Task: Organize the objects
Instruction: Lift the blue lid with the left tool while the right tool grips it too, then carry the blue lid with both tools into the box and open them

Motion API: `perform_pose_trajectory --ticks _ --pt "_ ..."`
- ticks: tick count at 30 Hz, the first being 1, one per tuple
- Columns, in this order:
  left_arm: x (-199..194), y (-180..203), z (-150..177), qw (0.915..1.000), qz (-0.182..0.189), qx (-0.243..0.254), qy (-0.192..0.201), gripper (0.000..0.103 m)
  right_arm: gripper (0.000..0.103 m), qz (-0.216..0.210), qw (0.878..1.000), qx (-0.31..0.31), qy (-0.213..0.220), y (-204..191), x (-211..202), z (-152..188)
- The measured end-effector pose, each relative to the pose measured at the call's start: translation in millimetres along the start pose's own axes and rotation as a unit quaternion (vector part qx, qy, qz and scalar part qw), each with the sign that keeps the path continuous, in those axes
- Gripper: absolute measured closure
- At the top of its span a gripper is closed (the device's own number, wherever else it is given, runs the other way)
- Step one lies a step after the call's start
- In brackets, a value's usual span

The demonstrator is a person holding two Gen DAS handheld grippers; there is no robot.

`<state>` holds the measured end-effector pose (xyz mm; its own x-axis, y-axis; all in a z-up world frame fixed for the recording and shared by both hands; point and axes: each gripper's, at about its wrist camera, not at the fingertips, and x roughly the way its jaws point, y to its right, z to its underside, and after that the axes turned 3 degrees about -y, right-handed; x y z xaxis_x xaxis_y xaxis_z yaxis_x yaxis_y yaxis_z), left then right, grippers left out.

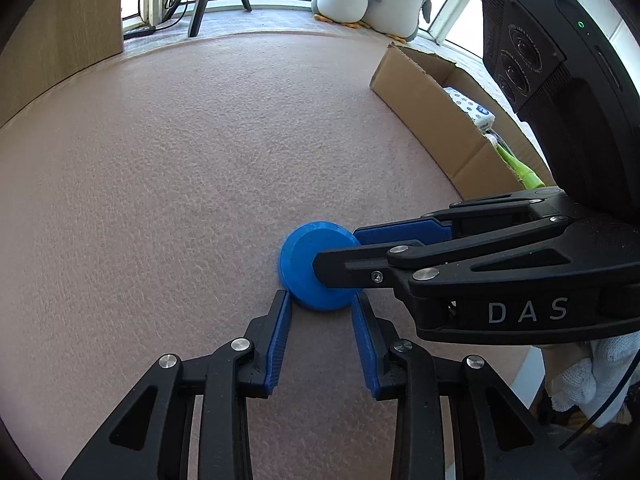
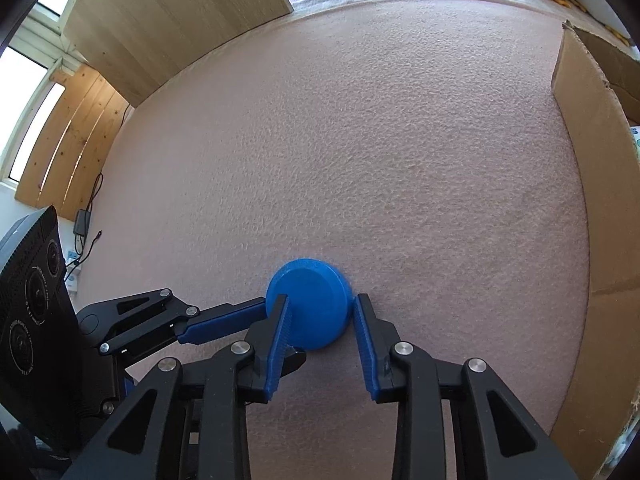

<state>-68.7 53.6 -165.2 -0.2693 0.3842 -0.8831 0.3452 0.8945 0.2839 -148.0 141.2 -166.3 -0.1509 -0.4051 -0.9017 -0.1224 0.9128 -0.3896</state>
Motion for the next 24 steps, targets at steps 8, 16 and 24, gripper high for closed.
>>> perform_pose_trajectory --ticks 8,16,24 --pt "-7.7 19.3 -11.8 0.9998 0.011 0.010 0.011 0.069 0.074 0.015 0.999 -0.006 0.029 4.6 -25.0 7.4" --pt "-18.9 66.4 -36.7 0.9982 0.034 0.041 0.029 0.069 0.074 0.023 0.997 0.016 0.074 24.6 -70.5 22.3" --pt "-12.5 129.7 -71.2 0.9927 0.070 0.092 0.036 0.069 0.074 0.064 0.989 0.052 0.119 63.1 -122.7 46.8"
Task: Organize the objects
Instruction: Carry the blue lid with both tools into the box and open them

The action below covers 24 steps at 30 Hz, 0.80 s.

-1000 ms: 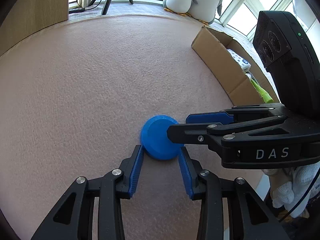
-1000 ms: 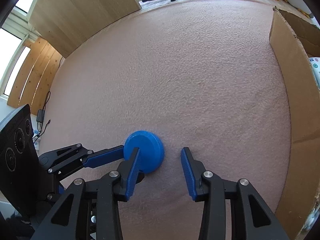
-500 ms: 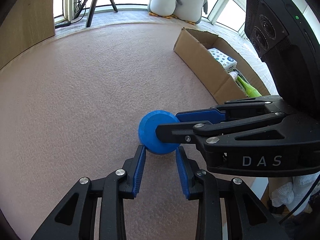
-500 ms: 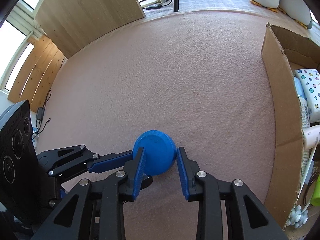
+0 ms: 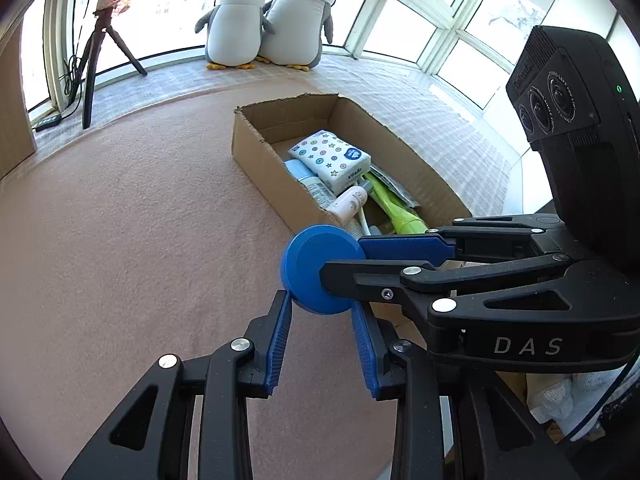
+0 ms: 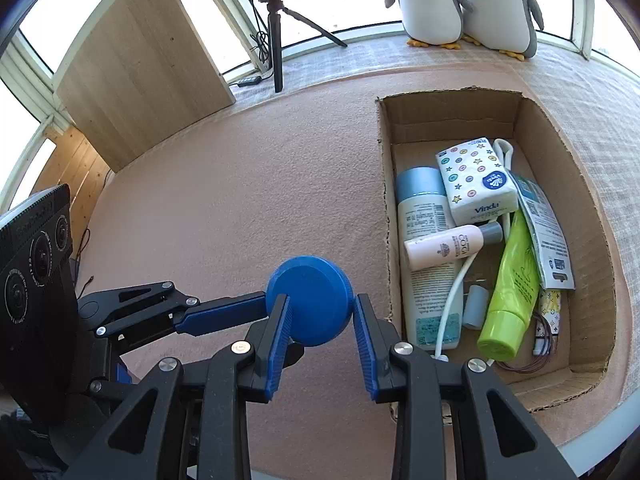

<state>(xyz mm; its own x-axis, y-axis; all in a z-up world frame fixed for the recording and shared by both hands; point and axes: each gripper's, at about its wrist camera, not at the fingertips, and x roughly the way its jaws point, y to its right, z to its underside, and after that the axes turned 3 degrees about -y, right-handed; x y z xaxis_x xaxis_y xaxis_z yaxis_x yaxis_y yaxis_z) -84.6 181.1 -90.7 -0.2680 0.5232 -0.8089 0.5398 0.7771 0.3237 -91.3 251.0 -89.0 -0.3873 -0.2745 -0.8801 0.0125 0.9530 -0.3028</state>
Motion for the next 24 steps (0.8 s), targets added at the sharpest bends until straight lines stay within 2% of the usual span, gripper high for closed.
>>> perform_pose_trajectory --ticks 5,13,18,19,20,21,24 --pt "21.5 35.7 -25.2 0.9992 0.018 0.036 -0.001 0.069 0.074 0.024 0.999 0.036 0.022 39.2 -25.8 4.2" --pt "56.0 67.0 -54.9 0.9971 0.050 0.055 -0.014 0.069 0.074 0.040 0.996 0.069 0.041 82.6 -46.8 6.8" --pt "69.5 83.4 -64.7 0.9962 0.050 0.070 -0.018 0.068 0.073 0.043 0.994 0.087 0.051 103.8 -56.1 6.6" --pt "72.0 84.9 -65.6 0.9963 0.043 0.071 -0.021 0.065 0.067 0.045 0.993 0.090 0.053 107.0 -57.9 5.9" --pt "74.2 85.1 -65.7 0.9965 0.038 0.070 -0.024 0.055 0.057 0.050 0.993 0.093 0.054 108.9 -59.1 5.3" --pt "75.3 84.0 -65.7 0.9969 0.034 0.067 -0.025 0.043 0.053 0.057 0.992 0.095 0.057 110.7 -60.7 5.2" --pt "74.4 78.9 -65.4 0.9976 0.030 0.057 -0.026 0.041 0.050 0.060 0.992 0.098 0.061 113.6 -63.3 5.7"
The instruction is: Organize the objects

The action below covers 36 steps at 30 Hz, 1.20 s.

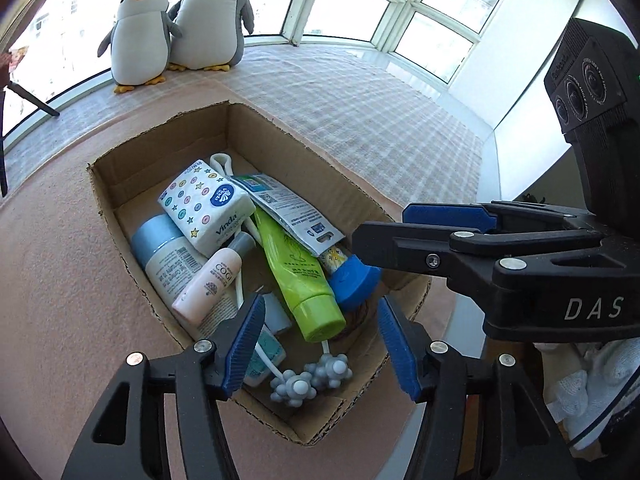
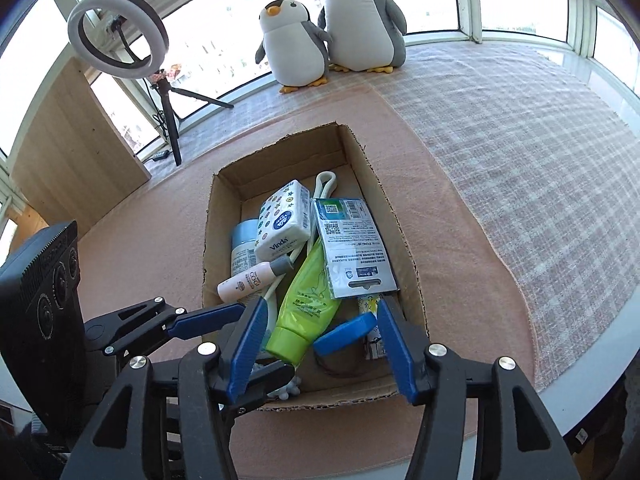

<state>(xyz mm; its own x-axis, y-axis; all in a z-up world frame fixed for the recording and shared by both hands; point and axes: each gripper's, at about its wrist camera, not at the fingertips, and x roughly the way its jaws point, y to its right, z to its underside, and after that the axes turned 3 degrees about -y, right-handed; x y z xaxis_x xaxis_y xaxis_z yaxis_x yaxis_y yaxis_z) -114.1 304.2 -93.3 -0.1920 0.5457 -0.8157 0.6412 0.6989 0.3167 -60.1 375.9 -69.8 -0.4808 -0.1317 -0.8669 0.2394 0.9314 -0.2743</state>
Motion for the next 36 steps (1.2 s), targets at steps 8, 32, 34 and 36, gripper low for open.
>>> perform_pose_trajectory --ticks 8,32,34,36 --pt "-21.2 -18.1 13.6 0.9996 -0.017 -0.024 0.007 0.034 0.049 0.000 1.000 -0.003 -0.008 -7.7 4.2 0.5" --pt "-144.1 -111.4 116.4 0.9795 -0.148 -0.130 0.040 0.018 0.044 0.006 0.996 -0.094 -0.002 -139.4 12.8 24.3" --pt "-155.1 -115.2 126.2 0.9774 -0.156 -0.136 0.043 0.018 0.043 0.006 0.995 -0.101 -0.001 -151.2 12.8 28.8" --pt "-165.2 -118.9 135.5 0.9752 -0.166 -0.138 0.046 0.017 0.043 0.007 0.994 -0.108 0.001 -162.0 12.9 33.8"
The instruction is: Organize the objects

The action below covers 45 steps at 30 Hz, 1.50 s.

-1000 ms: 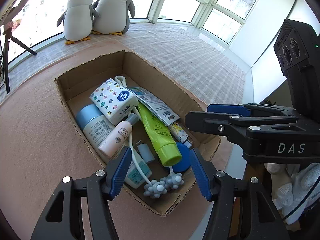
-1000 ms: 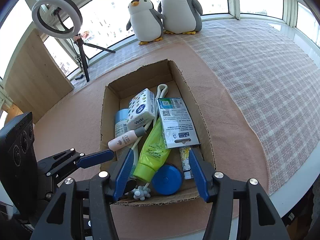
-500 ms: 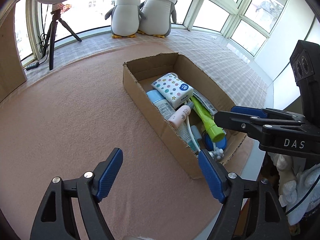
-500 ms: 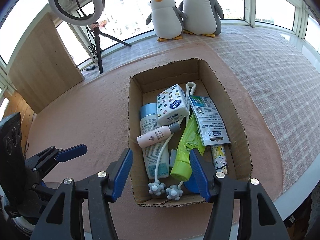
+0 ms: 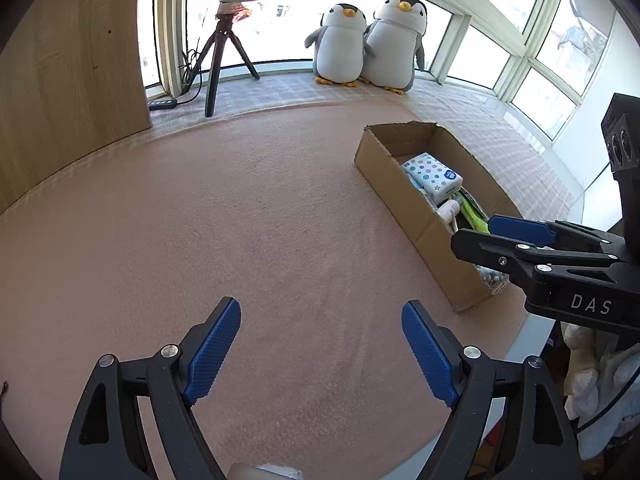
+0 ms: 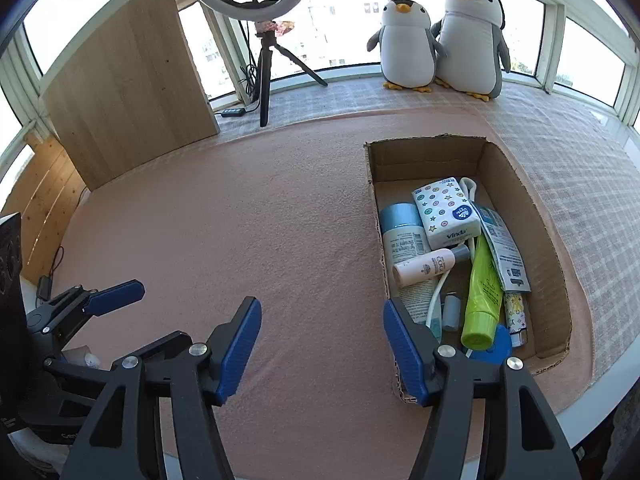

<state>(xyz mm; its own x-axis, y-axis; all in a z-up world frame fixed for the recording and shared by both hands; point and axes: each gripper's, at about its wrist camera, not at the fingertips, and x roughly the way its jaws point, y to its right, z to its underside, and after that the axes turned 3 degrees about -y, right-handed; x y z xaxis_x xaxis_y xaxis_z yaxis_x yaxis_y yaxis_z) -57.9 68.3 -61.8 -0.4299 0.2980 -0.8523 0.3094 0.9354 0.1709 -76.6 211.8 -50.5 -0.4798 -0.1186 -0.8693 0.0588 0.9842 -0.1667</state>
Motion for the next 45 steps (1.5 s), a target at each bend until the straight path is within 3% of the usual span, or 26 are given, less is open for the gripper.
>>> perform_pose_trajectory --ticks 14,28,45 --pt "-37.9 -54.0 33.4 0.9986 -0.035 -0.038 0.007 0.015 0.039 0.010 0.999 -0.048 0.009 -67.3 -2.9 19.4" --pt "-44.5 -81.2 43.4 0.9972 -0.054 -0.051 0.006 0.015 0.037 0.012 0.998 -0.060 0.009 -93.2 5.8 28.4" --pt "-33.0 -92.1 43.3 0.9967 -0.048 -0.065 -0.006 0.015 0.036 0.026 0.998 -0.065 -0.003 -97.0 14.3 24.9"
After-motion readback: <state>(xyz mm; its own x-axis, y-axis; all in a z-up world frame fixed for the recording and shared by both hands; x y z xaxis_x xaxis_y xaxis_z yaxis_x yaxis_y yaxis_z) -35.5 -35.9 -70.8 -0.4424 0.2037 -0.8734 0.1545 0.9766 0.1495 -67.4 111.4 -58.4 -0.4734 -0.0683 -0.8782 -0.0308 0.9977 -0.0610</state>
